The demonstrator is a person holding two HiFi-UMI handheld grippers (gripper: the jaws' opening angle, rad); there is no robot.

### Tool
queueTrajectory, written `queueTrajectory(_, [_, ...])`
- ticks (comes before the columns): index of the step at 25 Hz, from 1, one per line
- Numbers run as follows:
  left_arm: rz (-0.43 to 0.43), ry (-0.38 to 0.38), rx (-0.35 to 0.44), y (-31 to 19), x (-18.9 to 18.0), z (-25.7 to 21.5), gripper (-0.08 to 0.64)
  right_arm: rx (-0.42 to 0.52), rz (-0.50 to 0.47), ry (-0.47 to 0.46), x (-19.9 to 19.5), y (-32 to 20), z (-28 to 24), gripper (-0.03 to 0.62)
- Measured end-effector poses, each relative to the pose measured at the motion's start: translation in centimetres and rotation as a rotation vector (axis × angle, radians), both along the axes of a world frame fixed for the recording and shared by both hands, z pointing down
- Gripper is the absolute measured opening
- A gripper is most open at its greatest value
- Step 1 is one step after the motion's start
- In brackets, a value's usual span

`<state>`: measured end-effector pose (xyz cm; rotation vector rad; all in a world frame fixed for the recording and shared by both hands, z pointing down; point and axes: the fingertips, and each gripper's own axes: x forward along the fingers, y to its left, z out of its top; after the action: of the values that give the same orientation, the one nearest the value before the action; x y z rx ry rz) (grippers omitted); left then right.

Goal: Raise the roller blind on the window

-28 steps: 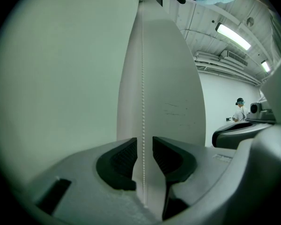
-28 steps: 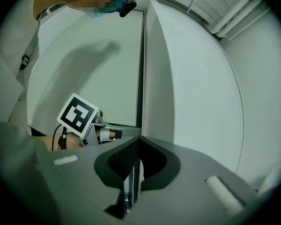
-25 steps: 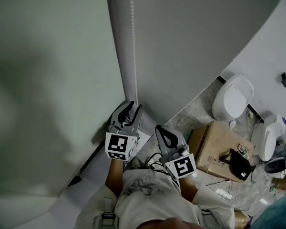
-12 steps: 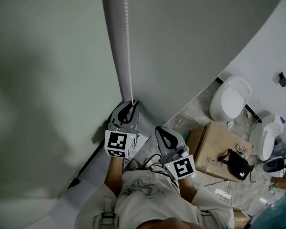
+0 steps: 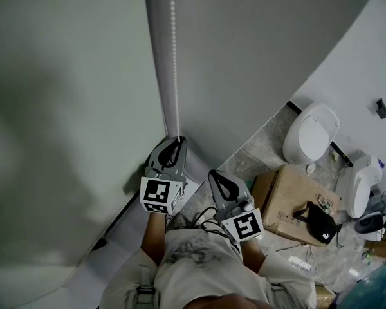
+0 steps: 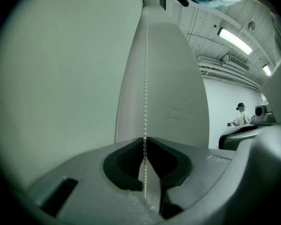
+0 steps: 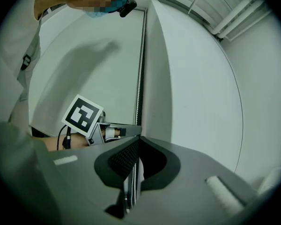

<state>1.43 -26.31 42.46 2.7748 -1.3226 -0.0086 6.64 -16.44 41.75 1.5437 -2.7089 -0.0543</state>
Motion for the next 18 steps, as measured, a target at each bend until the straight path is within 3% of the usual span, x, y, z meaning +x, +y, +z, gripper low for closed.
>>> queueTrajectory(6, [0.026, 0.0, -0.012, 1.7, -0.2, 1.0, 0.022, 0.013, -0.036, -0.001, -0.8, 0.6, 0.1, 0.01])
queueTrajectory(12, [0.072, 0.053, -0.035, 4.0, -0.2, 1.2, 0.02, 0.037, -0.073, -0.013, -1.4, 1.2, -0.6, 0.009])
queueTrajectory(18, [0.069, -0.013, -0.047, 5.8, -0.3, 2.1, 0.02, 0.067, -0.108, -0.034, -2.5, 1.4, -2.5, 0.011])
